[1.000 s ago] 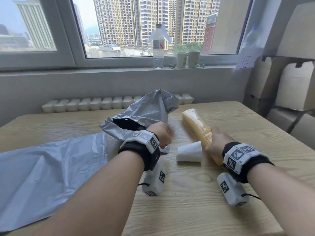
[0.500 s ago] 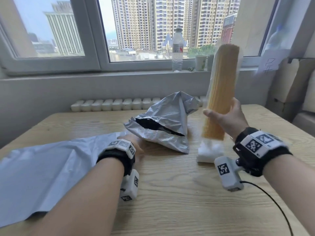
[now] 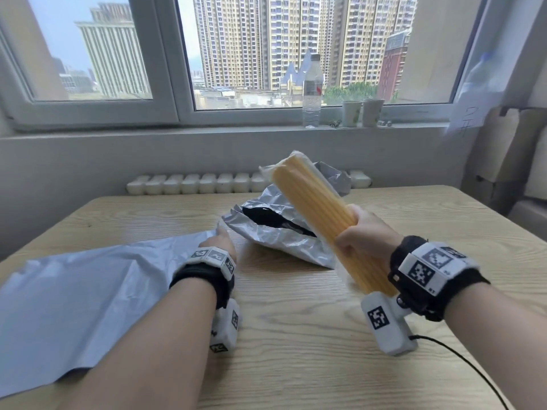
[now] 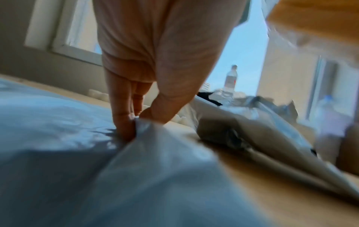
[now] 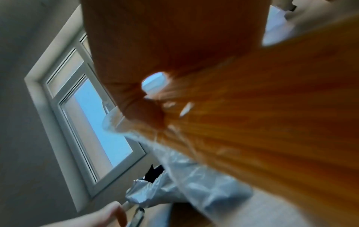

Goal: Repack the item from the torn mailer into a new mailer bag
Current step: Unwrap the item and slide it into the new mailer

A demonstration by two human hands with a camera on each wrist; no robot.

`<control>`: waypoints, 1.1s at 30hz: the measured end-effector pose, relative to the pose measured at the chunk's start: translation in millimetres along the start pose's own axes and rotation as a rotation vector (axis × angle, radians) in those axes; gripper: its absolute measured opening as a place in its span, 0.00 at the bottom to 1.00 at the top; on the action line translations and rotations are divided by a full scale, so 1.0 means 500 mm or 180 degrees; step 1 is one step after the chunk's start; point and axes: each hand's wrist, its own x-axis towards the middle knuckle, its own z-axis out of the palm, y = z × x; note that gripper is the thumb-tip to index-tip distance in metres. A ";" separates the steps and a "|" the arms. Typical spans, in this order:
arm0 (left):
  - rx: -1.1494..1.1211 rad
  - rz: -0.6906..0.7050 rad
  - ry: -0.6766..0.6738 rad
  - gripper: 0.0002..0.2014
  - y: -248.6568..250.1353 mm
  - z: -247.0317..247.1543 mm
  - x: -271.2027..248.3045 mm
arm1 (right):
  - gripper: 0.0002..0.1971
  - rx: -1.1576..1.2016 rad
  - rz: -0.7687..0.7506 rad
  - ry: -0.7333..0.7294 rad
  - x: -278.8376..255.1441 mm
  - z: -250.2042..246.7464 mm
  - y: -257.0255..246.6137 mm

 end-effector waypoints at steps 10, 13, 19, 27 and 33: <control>-0.0316 -0.0061 -0.0206 0.13 -0.085 -0.082 -0.019 | 0.22 -0.0879 0.0008 -0.0735 -0.027 0.044 -0.016; -0.0637 0.0043 -0.0401 0.26 -0.088 -0.096 -0.037 | 0.23 -0.0970 -0.0082 -0.0715 -0.027 0.062 -0.028; -0.1008 0.0619 -0.0236 0.36 -0.087 -0.145 -0.075 | 0.21 -0.0860 -0.0291 -0.0721 -0.029 0.109 -0.071; 0.0633 0.0805 -0.0014 0.19 -0.095 -0.188 -0.122 | 0.20 -0.1661 -0.0418 -0.0749 -0.030 0.159 -0.105; 0.1062 0.0911 -0.0099 0.26 -0.080 -0.183 -0.149 | 0.15 -0.2418 -0.0617 -0.0712 -0.050 0.155 -0.129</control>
